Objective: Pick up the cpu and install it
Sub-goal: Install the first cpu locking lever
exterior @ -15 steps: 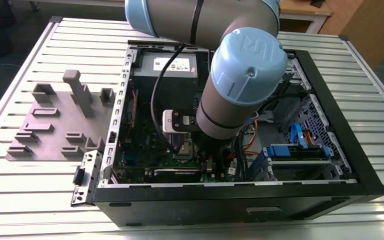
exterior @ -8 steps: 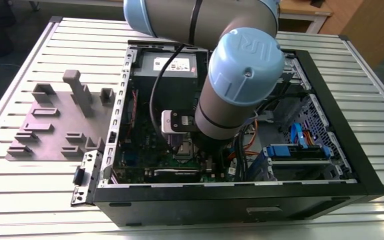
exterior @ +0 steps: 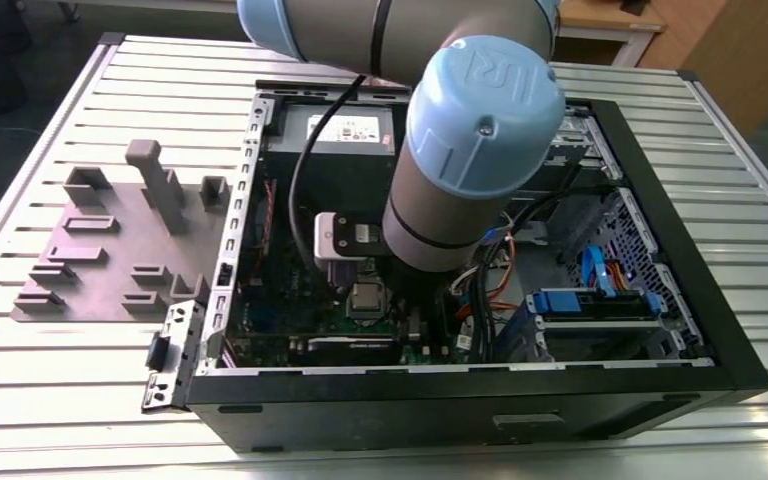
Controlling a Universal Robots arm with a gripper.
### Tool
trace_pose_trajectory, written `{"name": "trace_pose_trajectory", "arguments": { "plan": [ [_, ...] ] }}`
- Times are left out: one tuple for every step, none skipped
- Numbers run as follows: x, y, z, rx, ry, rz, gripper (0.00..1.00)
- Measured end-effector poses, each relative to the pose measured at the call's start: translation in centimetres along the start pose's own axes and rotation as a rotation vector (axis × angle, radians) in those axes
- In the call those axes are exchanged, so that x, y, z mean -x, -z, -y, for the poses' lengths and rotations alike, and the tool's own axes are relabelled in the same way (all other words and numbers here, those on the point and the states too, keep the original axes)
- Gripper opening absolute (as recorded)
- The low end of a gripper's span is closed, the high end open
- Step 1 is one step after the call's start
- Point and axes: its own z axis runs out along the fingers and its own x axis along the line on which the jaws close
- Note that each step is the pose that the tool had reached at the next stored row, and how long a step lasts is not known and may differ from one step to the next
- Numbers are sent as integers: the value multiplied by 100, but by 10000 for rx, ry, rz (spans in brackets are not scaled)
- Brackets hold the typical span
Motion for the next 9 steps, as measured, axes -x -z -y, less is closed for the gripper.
{"name": "trace_pose_trajectory", "arguments": {
  "plan": [
    [1, 13, -1, 0, 0, -2, 11],
    [2, 17, -1, -1, 0, 0, 11],
    [2, 17, 0, -2, 0, 2, 11],
    [2, 17, 0, -1, 0, 2, 11],
    [2, 17, 0, -1, -1, 1, 11],
    [2, 19, 2, 0, 0, -1, 11],
    [2, 19, 4, -1, 0, -1, 11],
    [2, 18, 4, 0, 0, -1, 11],
    [2, 19, 5, 0, 0, -1, 11]
  ]
}}
